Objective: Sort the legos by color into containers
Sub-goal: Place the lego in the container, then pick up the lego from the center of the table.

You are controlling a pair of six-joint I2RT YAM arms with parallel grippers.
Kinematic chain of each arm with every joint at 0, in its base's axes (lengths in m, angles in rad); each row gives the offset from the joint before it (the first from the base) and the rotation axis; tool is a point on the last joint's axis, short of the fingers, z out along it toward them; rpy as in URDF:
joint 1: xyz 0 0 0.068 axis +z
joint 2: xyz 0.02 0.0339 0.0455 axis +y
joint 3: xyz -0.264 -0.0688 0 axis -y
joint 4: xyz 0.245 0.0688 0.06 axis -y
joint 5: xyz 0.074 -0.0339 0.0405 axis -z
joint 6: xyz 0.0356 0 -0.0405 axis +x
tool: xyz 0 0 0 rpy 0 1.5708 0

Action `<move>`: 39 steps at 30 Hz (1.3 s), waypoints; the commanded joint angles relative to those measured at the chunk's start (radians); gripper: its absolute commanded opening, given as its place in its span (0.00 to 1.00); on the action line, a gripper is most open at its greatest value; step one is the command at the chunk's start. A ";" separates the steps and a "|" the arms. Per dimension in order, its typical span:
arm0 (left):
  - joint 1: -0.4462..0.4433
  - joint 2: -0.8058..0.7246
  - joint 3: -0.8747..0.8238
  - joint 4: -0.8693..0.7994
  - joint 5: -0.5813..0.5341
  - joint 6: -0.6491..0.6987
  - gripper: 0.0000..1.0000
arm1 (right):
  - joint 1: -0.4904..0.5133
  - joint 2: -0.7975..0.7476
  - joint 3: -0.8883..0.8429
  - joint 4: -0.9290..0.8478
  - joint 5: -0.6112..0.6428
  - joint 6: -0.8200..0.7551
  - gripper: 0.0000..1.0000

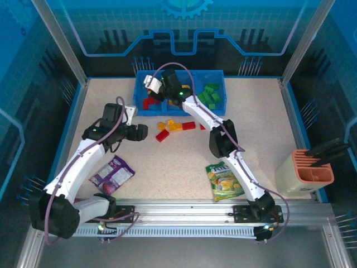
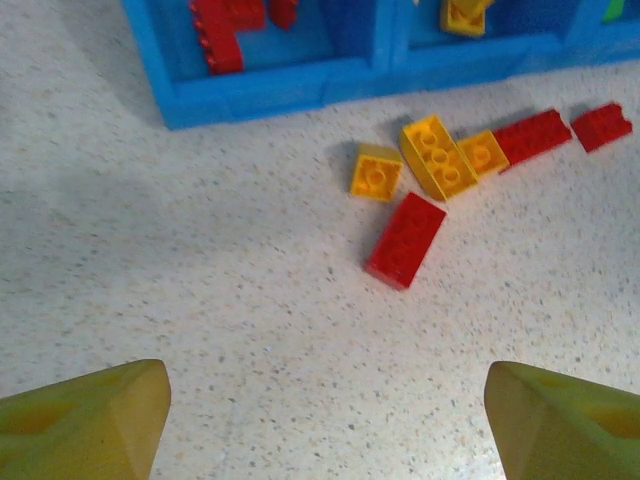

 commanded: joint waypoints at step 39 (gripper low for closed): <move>-0.267 0.731 0.296 0.062 -0.211 0.115 0.69 | -0.076 -1.000 -1.080 0.246 0.092 0.138 0.78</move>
